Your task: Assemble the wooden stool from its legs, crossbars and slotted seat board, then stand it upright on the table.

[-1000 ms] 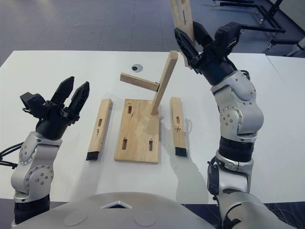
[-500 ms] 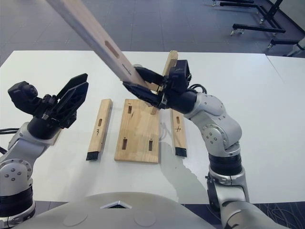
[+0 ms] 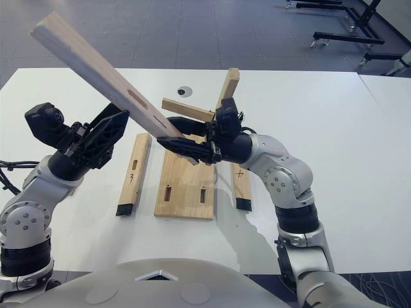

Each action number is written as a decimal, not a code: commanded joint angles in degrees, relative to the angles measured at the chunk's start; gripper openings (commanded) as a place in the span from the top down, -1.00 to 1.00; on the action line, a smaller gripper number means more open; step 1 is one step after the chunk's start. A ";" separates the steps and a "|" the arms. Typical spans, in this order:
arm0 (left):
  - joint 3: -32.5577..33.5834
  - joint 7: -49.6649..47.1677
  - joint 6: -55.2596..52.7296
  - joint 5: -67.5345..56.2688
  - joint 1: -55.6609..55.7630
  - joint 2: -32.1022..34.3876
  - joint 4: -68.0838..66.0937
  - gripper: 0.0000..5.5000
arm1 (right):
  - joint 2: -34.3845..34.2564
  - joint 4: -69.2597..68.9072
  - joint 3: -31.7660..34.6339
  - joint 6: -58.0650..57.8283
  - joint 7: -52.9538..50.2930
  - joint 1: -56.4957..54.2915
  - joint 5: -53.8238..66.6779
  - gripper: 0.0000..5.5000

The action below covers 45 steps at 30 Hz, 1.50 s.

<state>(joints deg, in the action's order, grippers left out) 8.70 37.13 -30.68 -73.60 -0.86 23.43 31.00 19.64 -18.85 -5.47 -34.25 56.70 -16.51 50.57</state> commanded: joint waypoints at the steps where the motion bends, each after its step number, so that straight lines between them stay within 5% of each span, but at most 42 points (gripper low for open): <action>1: -0.52 0.21 -0.86 0.19 1.91 -0.15 -0.82 -0.18 | 0.40 0.65 -1.05 -0.94 2.11 -1.81 0.31 0.25; 4: -0.17 1.91 -1.31 -2.62 1.21 -0.36 0.86 -0.18 | 0.79 2.48 -1.39 -1.33 3.98 -1.80 0.13 0.25; 13: -1.64 2.03 -1.90 -0.38 0.73 -0.35 0.73 0.25 | 1.69 4.67 -1.35 -0.06 5.97 -2.24 -2.34 0.25; 29: -1.10 4.38 0.23 2.46 -0.19 -2.15 -0.76 0.26 | 3.80 7.29 -3.17 1.90 6.32 -2.74 -9.76 0.25; 40: 4.78 7.31 0.47 4.07 -0.49 0.30 -6.42 0.26 | 10.00 5.56 -1.13 0.36 8.03 2.07 -9.36 -0.49; 45: 5.39 10.41 3.36 11.84 2.69 2.76 -14.01 0.26 | 10.96 4.99 0.68 0.15 7.49 3.14 -8.79 -0.52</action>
<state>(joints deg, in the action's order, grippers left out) 14.18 46.77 -29.29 -65.87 -0.35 24.84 19.61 29.69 -13.01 -6.16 -33.81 64.68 -13.31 41.63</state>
